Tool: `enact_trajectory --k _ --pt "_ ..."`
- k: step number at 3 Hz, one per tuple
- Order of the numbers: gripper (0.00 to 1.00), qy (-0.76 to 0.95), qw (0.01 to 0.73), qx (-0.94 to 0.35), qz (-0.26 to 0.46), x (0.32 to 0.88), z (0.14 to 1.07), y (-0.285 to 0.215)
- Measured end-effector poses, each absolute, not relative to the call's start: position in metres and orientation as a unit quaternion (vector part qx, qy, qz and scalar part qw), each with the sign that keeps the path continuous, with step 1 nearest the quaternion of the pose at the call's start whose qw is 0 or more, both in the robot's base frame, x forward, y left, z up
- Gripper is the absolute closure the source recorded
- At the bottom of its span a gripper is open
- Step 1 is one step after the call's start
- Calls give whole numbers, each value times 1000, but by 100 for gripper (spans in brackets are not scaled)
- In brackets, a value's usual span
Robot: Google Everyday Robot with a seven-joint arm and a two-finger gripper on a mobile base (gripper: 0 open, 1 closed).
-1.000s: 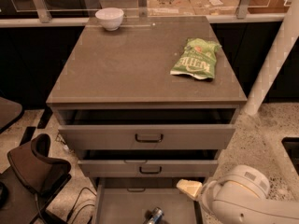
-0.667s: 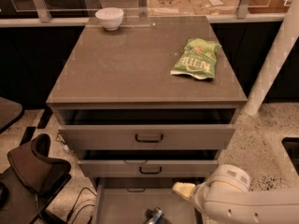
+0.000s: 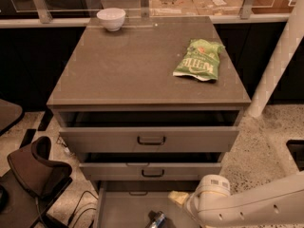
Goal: Pick redbull can from bottom drawer and place on counter
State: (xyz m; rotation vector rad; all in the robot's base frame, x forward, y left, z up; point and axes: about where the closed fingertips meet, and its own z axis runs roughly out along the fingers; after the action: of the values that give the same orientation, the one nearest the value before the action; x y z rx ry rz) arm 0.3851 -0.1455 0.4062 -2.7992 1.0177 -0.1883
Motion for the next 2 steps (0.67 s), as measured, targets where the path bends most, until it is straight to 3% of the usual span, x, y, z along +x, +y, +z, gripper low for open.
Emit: enact_trajectory --k 2 --pt "0 301 96 -947 -60 391 342 -103"
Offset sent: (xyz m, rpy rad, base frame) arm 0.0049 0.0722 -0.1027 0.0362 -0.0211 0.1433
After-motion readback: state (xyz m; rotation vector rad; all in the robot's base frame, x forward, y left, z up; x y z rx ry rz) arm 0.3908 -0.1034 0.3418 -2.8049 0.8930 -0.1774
